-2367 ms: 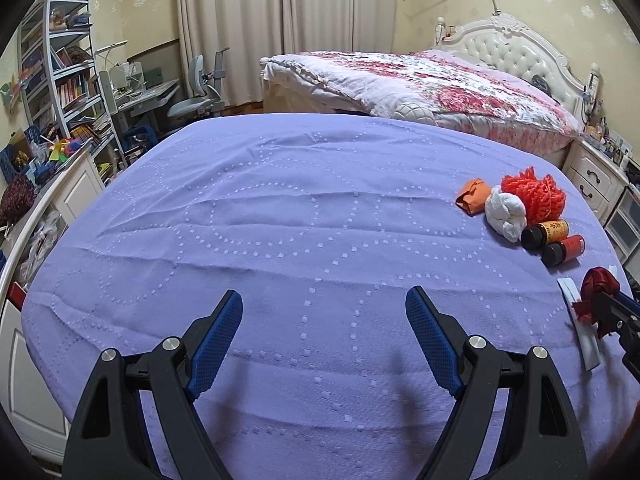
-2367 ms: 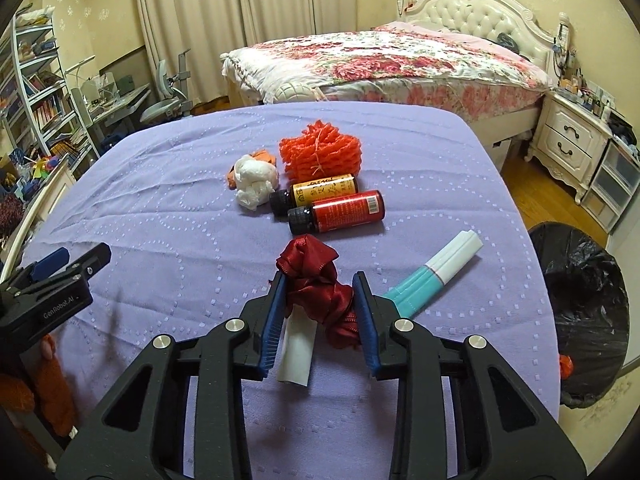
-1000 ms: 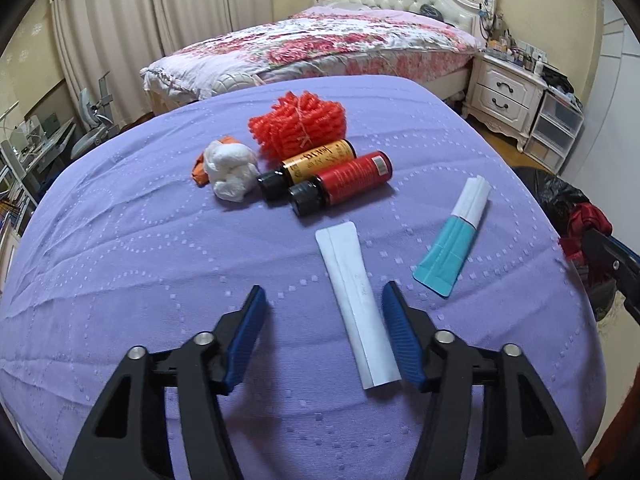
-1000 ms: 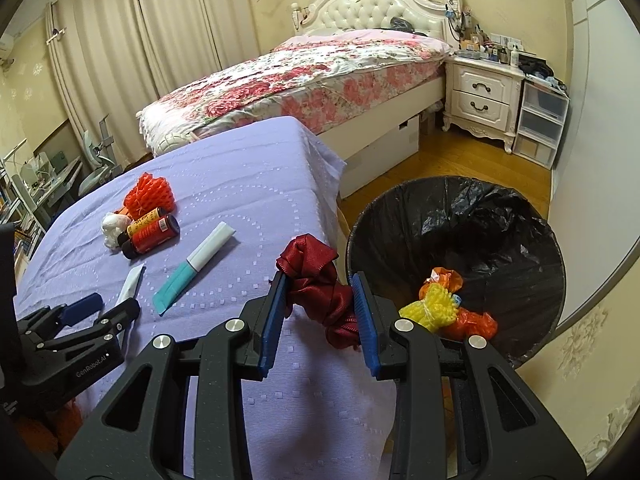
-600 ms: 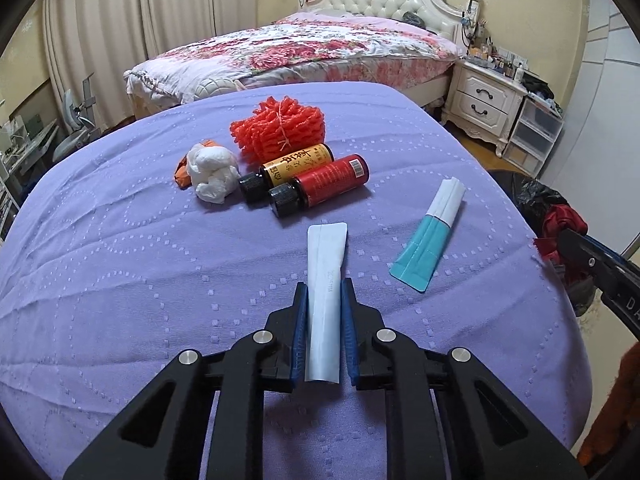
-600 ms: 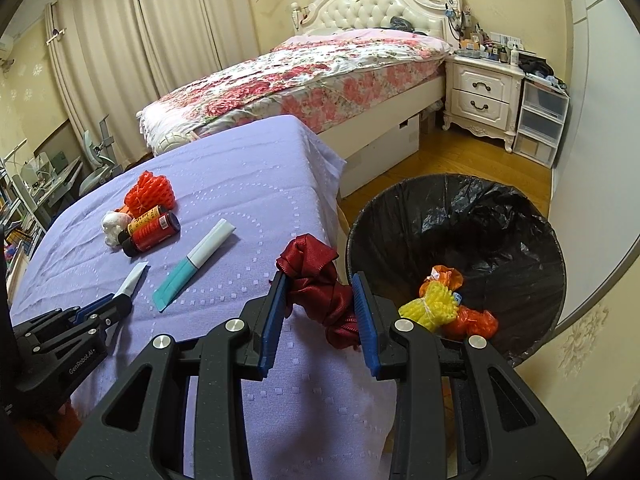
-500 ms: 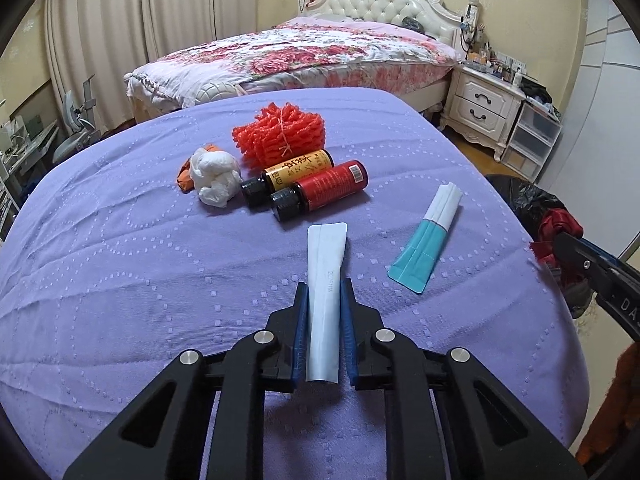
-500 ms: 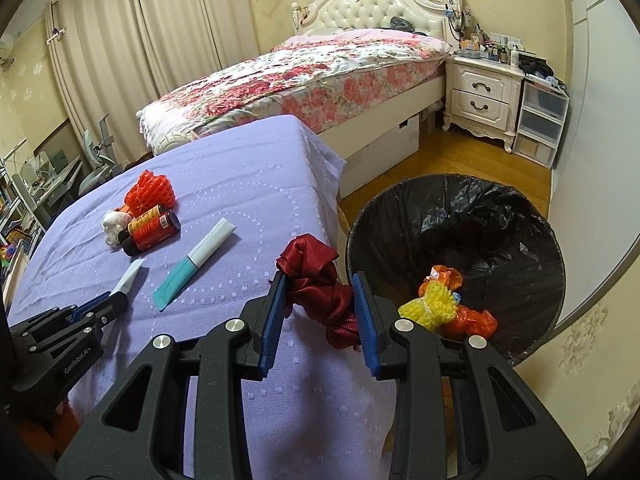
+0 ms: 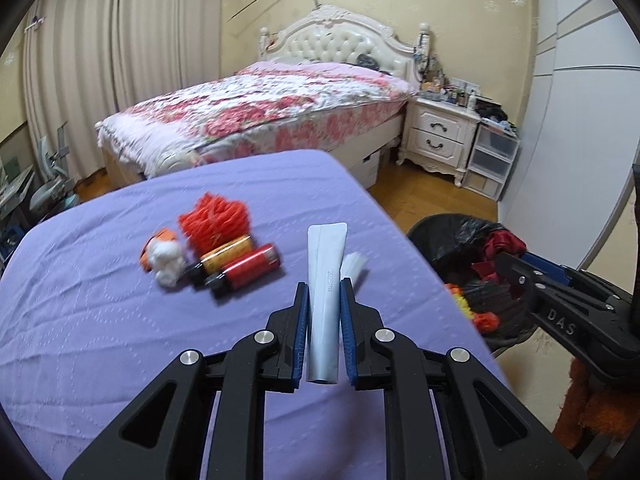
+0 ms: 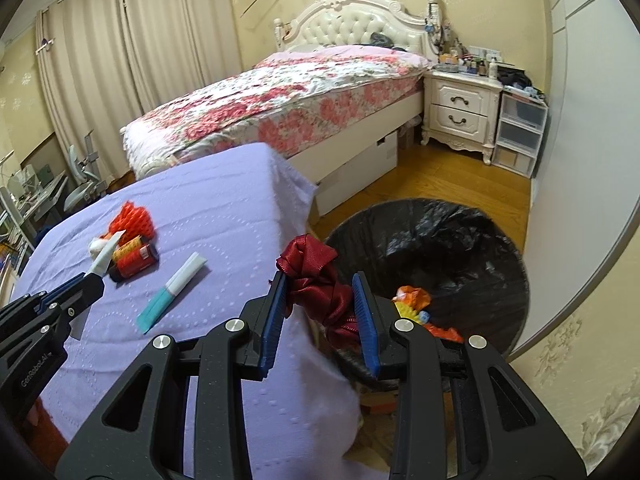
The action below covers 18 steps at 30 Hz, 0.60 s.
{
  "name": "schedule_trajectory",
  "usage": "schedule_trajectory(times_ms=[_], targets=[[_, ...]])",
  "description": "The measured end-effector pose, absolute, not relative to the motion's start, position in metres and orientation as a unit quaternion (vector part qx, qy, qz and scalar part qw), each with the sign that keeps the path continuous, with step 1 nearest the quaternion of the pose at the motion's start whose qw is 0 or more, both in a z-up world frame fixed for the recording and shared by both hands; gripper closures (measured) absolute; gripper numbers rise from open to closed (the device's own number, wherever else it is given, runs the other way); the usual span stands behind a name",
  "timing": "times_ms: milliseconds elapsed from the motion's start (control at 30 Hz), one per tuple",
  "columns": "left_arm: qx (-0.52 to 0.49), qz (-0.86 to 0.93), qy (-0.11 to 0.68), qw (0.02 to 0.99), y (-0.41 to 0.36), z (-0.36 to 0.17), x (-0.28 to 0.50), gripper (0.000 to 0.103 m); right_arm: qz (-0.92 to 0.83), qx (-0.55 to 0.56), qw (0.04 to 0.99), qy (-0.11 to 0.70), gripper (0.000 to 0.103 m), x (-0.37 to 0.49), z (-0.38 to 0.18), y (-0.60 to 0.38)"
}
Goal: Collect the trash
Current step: 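Grasp the white tube with the left tool while the right tool carries the ribbon toward the bin, then carry the ribbon and white tube over the bin and open both tools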
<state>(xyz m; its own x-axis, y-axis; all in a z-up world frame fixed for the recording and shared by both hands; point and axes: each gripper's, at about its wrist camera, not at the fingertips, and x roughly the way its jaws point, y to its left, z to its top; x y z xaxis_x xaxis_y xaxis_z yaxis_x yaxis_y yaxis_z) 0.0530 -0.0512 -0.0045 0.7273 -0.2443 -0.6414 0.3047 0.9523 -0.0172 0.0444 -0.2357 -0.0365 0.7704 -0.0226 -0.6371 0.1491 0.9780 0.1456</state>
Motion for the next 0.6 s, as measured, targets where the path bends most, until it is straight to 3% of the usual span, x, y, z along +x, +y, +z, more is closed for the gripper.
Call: schedule_trajectory(times_ms=[600], targets=[[0.109, -0.205, 0.314, 0.921, -0.169, -0.012, 0.088, 0.086, -0.127, 0.108, 0.931, 0.325, 0.070, 0.053, -0.035, -0.304]])
